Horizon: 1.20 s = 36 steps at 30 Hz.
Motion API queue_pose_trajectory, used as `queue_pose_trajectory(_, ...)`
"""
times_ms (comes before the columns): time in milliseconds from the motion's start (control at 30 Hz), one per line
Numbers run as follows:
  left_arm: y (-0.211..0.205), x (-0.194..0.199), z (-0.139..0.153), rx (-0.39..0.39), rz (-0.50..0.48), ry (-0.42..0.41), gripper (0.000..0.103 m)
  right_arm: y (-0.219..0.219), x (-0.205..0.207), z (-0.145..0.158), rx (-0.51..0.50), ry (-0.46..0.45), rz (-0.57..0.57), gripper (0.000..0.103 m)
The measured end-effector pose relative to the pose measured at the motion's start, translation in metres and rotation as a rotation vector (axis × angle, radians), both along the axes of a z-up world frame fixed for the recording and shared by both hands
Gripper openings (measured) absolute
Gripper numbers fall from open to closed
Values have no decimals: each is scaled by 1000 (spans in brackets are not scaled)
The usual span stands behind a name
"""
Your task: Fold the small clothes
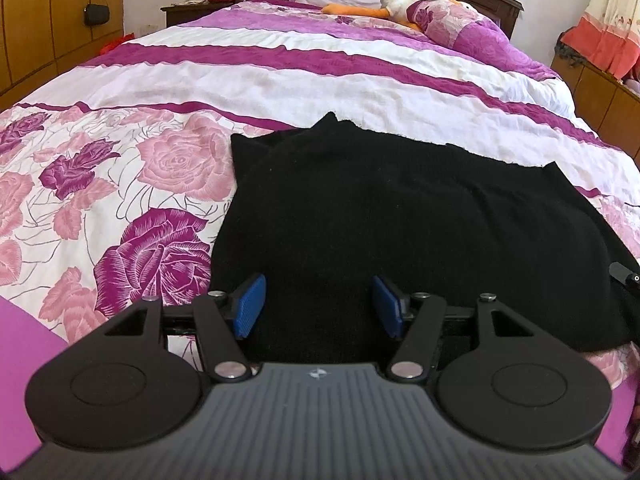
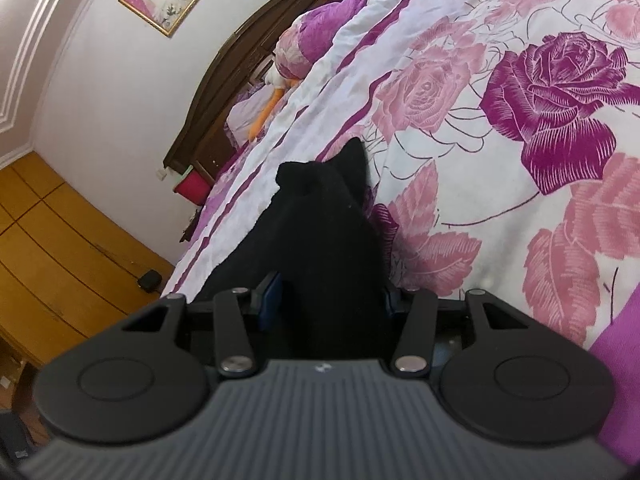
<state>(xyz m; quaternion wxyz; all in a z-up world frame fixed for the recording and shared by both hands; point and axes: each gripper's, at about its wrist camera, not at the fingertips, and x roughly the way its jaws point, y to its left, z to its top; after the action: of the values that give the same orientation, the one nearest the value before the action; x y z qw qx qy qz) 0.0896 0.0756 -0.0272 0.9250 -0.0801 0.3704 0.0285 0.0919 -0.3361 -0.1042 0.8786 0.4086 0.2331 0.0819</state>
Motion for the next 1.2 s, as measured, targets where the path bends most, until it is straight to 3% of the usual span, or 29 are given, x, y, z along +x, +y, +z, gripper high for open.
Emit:
queue_pose_trajectory(267, 4, 1, -1, -20, -6, 5, 66, 2, 1, 2, 18, -8, -29, 50)
queue_pose_trajectory(433, 7, 1, 0, -34, -7, 5, 66, -1, 1, -2, 144, -56, -37, 50)
queue_pose_trajectory(500, 7, 1, 0, -39, -5, 8, 66, 2, 1, -1, 136, -63, -36, 44)
queue_pose_trajectory(567, 7, 0, 2, -39, -2, 14, 66, 3, 3, -1, 119, -48, -44, 26)
queue_pose_trajectory(667, 9, -3, 5, -43, 2, 19, 66, 1, 5, -4, 138, -32, -61, 22)
queue_pose_trajectory(1200, 21, -15, 15, -82, 39, 14, 66, 3, 8, 0, 127, 5, -83, 22)
